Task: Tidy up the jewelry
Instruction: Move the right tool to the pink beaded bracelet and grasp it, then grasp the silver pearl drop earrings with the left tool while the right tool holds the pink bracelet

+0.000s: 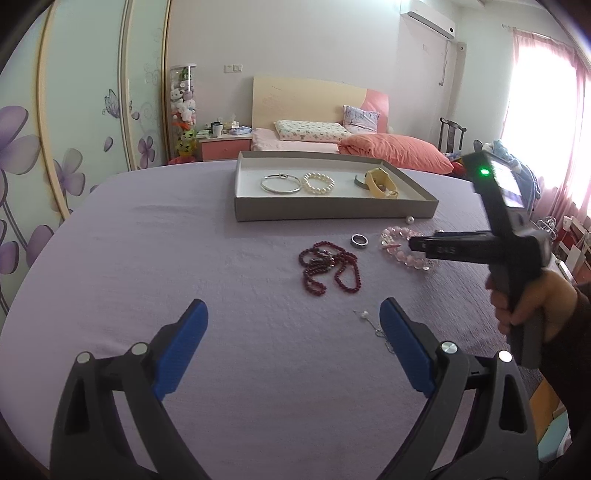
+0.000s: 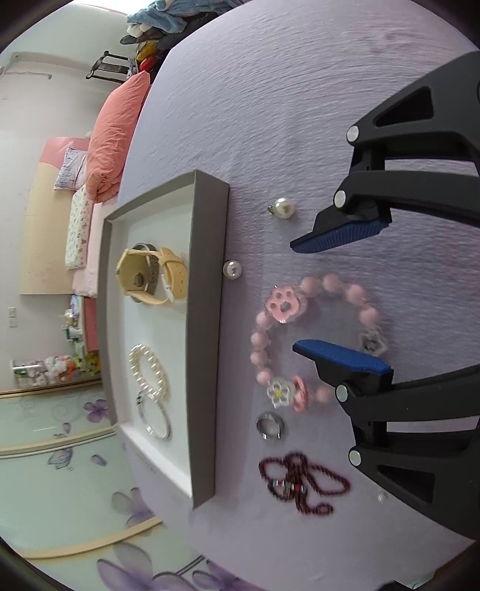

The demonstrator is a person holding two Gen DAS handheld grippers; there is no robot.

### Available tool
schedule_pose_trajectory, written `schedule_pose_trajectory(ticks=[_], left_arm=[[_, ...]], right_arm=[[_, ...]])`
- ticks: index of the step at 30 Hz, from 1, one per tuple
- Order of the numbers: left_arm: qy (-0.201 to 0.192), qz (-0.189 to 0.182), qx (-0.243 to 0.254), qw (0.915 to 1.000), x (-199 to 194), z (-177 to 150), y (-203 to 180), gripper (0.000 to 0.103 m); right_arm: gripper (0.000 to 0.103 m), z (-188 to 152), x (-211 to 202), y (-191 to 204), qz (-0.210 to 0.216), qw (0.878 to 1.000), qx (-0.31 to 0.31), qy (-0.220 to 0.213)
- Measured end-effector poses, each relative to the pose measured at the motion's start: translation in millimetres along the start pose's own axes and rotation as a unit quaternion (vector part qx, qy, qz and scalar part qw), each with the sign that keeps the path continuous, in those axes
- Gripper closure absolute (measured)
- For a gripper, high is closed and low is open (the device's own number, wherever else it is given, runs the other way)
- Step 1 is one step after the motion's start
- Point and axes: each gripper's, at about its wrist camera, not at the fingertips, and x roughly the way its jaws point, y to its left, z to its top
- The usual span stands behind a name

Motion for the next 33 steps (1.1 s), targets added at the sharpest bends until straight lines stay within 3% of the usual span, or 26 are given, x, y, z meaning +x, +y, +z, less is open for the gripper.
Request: schedule_pose_trajectory(ticks=[5,6,7,8,19,26,33], left_arm=[[0.009,-0.006,0.003,0.9999,6,-3,-3,0.009],[0.011,-0.007,0.004,0.9999,8,-3,-4,0.009],[0.014,-0.008,0.005,0.9999,9,-4,-6,0.009],[0.015,-0.009,0.006,0.9998,11,-4,-7,0.009],[0.056,-0.030,0.048,0.9968,38,-10,-48,0.009],[0.101,-0.027,0.055,0.9930,70,-14,-71,0.038],[0.093,-0.015,0.065,0.9934,73,-16,-79,0.067]], right_arm=[[0.062,3,2,2,0.004,1.000,-0.005,-0.001],[0.065,3,2,2,0.009,1.000,-0.008,-0.003],[0.076,3,2,2,0.011,1.000,-0.010,-0.005],[0.079,2,1,3,0.011,1.000,-0.013,-0.005],[0.079,-10,-21,-15,0.050,0.998,0.029,-0.012],[0.079,-12,-30,-25,0.066,0.997,0.044,-0.011],[0.079,-12,-35,-24,0.074,0.996,0.046,-0.013]])
